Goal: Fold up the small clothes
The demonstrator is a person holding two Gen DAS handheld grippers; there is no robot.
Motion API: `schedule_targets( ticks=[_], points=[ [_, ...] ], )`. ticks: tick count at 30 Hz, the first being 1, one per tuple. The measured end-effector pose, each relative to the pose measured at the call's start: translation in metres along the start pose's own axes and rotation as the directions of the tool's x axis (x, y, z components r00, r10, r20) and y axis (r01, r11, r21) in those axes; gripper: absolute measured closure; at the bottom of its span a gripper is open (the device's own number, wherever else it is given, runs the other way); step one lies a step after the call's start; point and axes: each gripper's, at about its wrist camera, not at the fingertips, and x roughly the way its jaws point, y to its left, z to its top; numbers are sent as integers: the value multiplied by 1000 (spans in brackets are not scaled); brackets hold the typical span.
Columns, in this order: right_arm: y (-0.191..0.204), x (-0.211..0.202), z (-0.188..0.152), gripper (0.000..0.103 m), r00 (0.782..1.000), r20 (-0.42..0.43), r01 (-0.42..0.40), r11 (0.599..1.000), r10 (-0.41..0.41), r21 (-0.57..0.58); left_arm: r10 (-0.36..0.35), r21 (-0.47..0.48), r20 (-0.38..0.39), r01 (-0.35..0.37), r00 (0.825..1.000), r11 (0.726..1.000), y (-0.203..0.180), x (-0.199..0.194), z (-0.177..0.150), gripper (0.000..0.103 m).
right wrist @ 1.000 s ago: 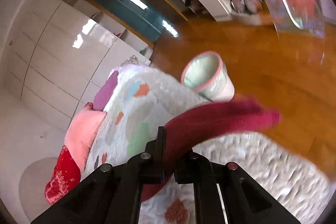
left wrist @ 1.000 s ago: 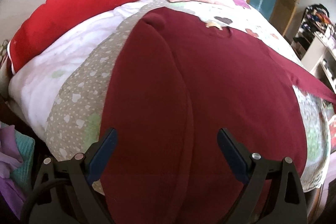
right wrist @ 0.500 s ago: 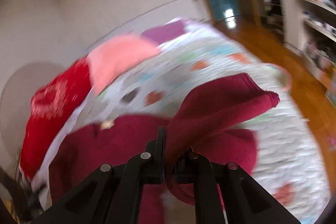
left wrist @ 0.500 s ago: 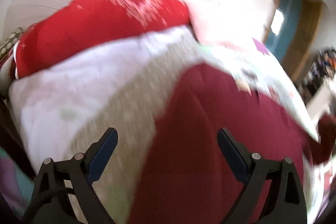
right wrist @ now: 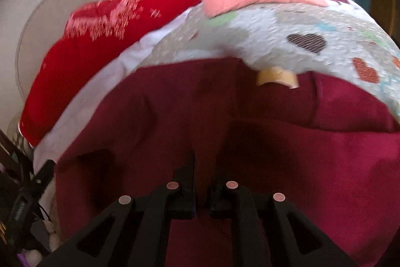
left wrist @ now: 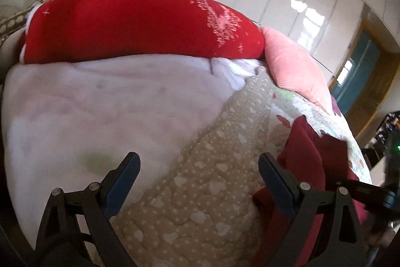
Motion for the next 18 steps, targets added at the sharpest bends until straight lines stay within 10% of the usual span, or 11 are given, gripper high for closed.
schedule_targets(
  ticks=[3,18],
  points=[
    [0,2,-3,54,998,0,-67,998,67,18,-17,9,-19,17,1000,1000,-1,4,0,8],
    [35,-5,-12,51,990,-83,-123,985,113,-122,-72,-93,-77,65,994,994,17,10,4,8]
  ],
)
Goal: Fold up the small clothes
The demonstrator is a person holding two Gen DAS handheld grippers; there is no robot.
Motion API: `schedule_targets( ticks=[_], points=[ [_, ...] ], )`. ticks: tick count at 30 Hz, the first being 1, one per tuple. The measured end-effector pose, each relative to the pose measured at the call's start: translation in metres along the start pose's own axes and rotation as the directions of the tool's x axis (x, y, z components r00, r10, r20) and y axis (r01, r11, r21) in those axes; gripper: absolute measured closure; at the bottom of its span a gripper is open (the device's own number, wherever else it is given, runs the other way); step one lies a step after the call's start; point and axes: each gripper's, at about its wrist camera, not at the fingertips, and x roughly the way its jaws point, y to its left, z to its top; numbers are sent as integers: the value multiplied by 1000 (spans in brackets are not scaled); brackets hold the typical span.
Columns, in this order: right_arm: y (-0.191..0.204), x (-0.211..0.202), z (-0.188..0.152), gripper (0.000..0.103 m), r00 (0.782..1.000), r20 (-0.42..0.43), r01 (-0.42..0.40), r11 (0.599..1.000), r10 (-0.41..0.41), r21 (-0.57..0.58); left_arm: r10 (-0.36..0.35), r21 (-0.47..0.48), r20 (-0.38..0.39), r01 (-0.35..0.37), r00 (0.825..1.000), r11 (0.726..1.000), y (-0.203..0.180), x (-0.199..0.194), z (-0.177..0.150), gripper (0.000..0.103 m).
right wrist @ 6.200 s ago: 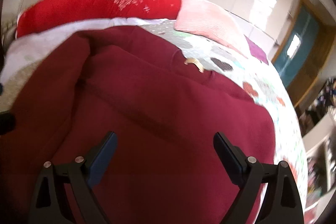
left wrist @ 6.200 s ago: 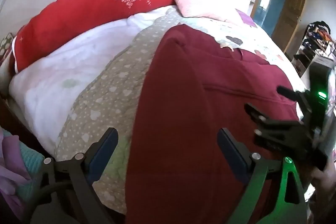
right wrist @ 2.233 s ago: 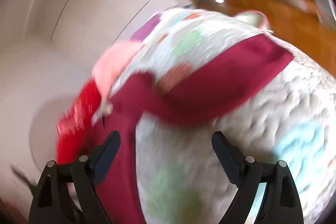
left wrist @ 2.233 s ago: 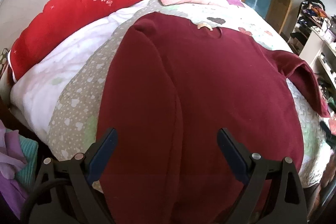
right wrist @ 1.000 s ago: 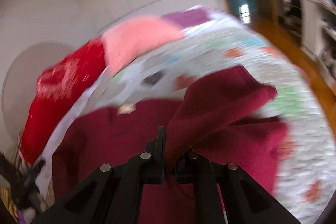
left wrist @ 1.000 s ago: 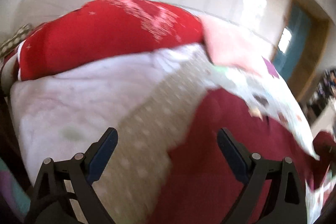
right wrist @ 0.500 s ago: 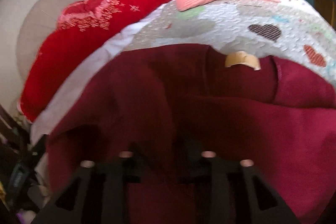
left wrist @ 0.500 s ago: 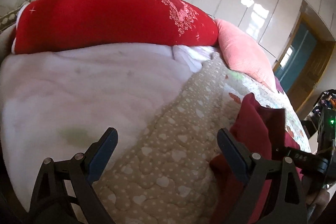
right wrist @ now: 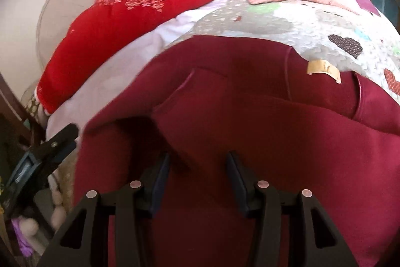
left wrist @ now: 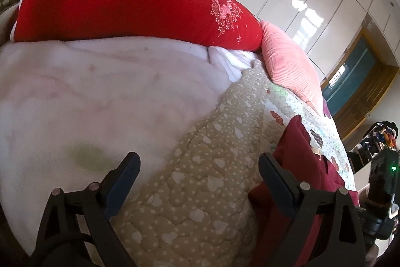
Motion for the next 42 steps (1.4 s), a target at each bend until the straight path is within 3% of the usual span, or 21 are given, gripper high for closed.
schedule_targets(
  ticks=[6,11,14,16,18,22,23,25,27,29,33,37,39,42],
  points=[
    [19,-44,-35,51,996,25,-81,997,81,5,45,-59,28,-43,999,997,17,-6,7,8],
    [59,-75,-94,51,989,-8,-149,983,149,-107,113,-100,32,-110,993,989,31,-11,10,8],
    [95,-82,-130,46,980,-69,-200,952,189,-232,159,-79,40,-155,987,985,32,-13,11,8],
    [111,-80,-151,34,976,-116,-209,932,182,-297,178,-57,45,-175,983,983,31,-15,10,8],
    [119,-73,-170,33,978,-158,-186,926,140,-329,194,-39,47,-192,980,981,30,-16,8,8],
    [123,-60,-190,32,984,-163,-126,930,73,-344,223,-12,49,-222,974,975,27,-14,4,8],
    [127,-59,-192,32,987,-151,-104,925,52,-366,232,0,50,-232,971,973,25,-13,3,8],
    [132,-55,-193,41,992,-126,-61,918,12,-393,239,19,55,-241,969,970,23,-13,2,8],
    [134,-54,-189,84,995,-86,9,914,-48,-405,238,26,60,-240,969,971,22,-14,1,8],
    [126,-64,-177,94,996,-87,-56,940,28,-337,226,14,60,-228,972,974,25,-16,2,8],
    [125,-89,-156,95,990,-42,-143,953,137,-266,206,-27,43,-205,978,978,34,-16,4,8],
    [124,-112,-125,95,969,-1,-240,949,245,-205,195,-27,42,-194,980,981,34,-16,3,8],
    [125,-129,-109,95,966,57,-236,951,251,-199,190,-24,40,-189,981,982,33,-16,3,8],
    [102,-168,-78,95,961,210,-137,971,178,-197,185,-25,36,-184,982,983,33,-16,3,8]
  ],
)
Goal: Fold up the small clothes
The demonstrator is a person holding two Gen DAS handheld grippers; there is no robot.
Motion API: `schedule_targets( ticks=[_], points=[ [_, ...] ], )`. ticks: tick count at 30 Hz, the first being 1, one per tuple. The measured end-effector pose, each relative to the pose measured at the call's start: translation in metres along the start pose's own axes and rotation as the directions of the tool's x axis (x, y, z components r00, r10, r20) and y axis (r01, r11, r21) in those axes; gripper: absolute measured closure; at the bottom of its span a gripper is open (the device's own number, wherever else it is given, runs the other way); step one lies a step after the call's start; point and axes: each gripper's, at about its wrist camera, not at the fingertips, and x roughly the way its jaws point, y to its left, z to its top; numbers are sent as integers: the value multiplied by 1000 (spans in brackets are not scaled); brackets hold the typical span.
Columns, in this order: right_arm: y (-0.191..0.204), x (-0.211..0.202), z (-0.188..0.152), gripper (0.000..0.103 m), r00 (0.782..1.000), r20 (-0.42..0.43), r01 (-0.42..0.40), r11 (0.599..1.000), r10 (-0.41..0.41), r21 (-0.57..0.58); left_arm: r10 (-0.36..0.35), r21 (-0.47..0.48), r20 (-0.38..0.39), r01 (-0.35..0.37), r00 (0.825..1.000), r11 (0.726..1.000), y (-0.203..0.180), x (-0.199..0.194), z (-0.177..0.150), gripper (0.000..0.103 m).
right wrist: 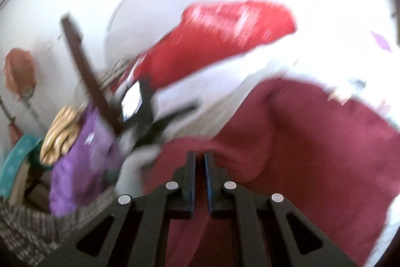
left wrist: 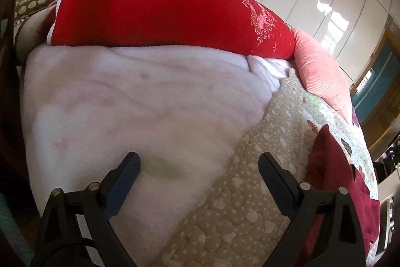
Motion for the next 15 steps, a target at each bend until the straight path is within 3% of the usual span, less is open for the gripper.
schedule_targets(
  ticks=[3,4,5,6,7,8,9,11,12,15],
  points=[
    [-37,-32,20,98,986,73,146,989,-148,24,-1,0,-2,1,1000,1000,0,0,0,8],
    [-50,-40,22,98,963,92,253,967,-254,18,-3,-1,-3,3,1000,1000,0,0,0,8],
    [-58,-45,22,98,922,107,372,928,-371,13,-3,-2,-4,3,1000,1000,-1,0,0,8],
    [-69,-45,20,93,858,109,503,864,-502,16,-3,-1,-5,3,1000,1000,-2,0,0,8],
    [-85,-45,15,86,777,84,624,781,-624,24,-4,1,-6,4,1000,1000,-3,1,-1,8],
    [-105,-42,7,67,731,17,681,730,-683,51,-5,4,-6,5,1000,1000,-4,1,-1,8],
    [-116,-42,-1,57,754,-25,655,750,-656,93,-8,8,-5,8,1000,1000,-6,0,-2,8],
    [-124,-41,-23,50,862,-60,505,841,-504,193,-15,17,-2,15,1000,1000,-8,-2,-3,8],
    [-120,-38,-30,42,890,-70,456,869,-451,195,-17,25,0,17,1000,1000,-11,-2,-4,8],
    [-91,-18,-54,34,925,-117,374,922,-362,104,-21,41,-4,21,1000,999,-16,-2,-6,8]
  ],
)
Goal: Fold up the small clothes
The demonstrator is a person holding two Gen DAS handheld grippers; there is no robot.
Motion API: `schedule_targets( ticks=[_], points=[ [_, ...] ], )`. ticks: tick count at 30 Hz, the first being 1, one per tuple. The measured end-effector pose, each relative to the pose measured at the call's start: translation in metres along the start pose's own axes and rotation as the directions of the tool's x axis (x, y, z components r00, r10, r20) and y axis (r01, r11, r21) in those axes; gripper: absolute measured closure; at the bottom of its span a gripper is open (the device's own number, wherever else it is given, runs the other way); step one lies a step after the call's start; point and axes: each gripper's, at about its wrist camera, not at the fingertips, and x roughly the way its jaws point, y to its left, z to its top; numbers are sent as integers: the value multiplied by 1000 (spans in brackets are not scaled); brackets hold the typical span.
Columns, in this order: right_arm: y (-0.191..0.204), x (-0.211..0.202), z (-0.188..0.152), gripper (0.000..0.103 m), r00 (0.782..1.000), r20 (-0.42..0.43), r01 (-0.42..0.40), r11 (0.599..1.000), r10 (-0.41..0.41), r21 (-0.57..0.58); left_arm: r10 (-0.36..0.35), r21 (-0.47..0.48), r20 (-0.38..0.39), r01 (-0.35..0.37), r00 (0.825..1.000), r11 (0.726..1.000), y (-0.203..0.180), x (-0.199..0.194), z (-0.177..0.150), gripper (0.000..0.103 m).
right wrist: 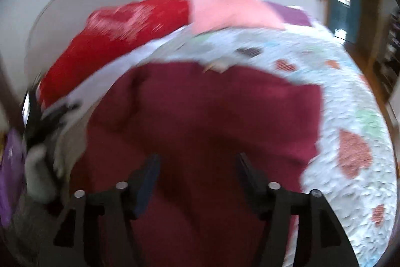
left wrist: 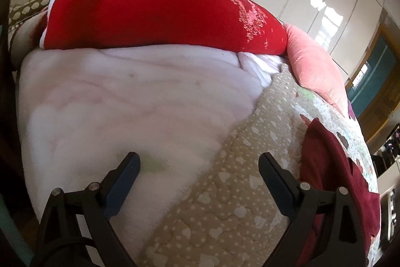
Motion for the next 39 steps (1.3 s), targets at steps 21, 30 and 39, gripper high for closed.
schedule_targets(
  ticks=[21,30,39],
  points=[
    [51,9,-30,87,996,-92,-23,978,4,-206,-24,15,-41,25,999,1000,-5,8,-3,8],
    [80,-52,41,88,890,4,-454,887,456,-79,-43,11,-47,44,998,999,-3,7,-4,8],
    [-59,-5,42,43,999,-15,-41,957,47,289,-46,10,-48,47,998,999,-2,6,-4,8]
  ],
)
